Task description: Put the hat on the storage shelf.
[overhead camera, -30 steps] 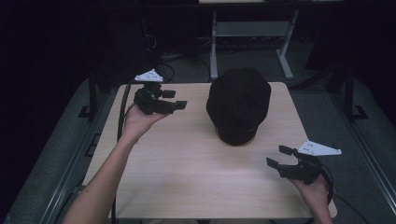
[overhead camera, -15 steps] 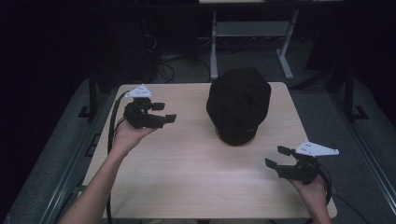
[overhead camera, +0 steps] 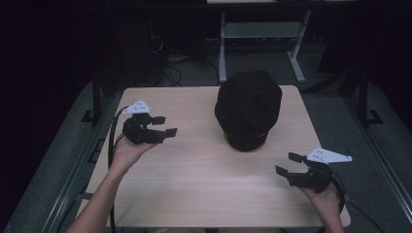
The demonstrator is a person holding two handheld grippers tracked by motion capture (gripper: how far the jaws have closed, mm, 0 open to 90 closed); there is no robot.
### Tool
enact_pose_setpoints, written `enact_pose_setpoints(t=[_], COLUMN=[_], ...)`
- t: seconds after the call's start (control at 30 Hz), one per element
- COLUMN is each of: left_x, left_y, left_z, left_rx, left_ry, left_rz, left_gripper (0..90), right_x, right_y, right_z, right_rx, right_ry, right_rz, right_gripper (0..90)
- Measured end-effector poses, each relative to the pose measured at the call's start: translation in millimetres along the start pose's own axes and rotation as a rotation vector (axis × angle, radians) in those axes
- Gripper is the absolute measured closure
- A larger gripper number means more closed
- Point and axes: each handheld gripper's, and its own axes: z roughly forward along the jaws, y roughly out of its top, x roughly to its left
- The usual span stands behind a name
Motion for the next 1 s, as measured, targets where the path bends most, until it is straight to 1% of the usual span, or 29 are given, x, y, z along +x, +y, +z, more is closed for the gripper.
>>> enact_pose_setpoints(t=[0.1,0.4,0.53,0.63,0.83,1.0], left_x=[1.6,7.5,8.9,9.5,8.7,9.4], left_y=[-4.3,-20.5,-26.7,-31.5,-44.0,-56.9], left_z=[-3.1,-9.4,-13.1,-16.1,-17.5,-17.0], left_rx=[-0.004,-0.008,-0.016,-0.024,-0.033,-0.031], left_ry=[0.005,0.014,0.016,0.019,0.017,0.019], left_rz=[-0.002,-0.027,-0.034,-0.030,-0.046,-0.059], left_gripper=[28.5,28.5,28.5,28.3,28.1,27.9], right_x=[-0.1,0.7,0.7,0.9,1.6,1.6], right_y=[0.1,-0.3,-0.4,-0.5,-0.7,-1.1], right_z=[0.3,1.0,1.2,1.7,2.8,3.1], right_rx=[-0.001,0.005,0.008,0.009,0.013,0.017], right_ry=[-0.001,0.000,0.000,0.002,0.004,0.005], right_rz=[-0.006,-0.004,-0.005,-0.008,-0.008,-0.005], right_gripper=[23.7,23.7,23.6,23.6,23.6,23.6])
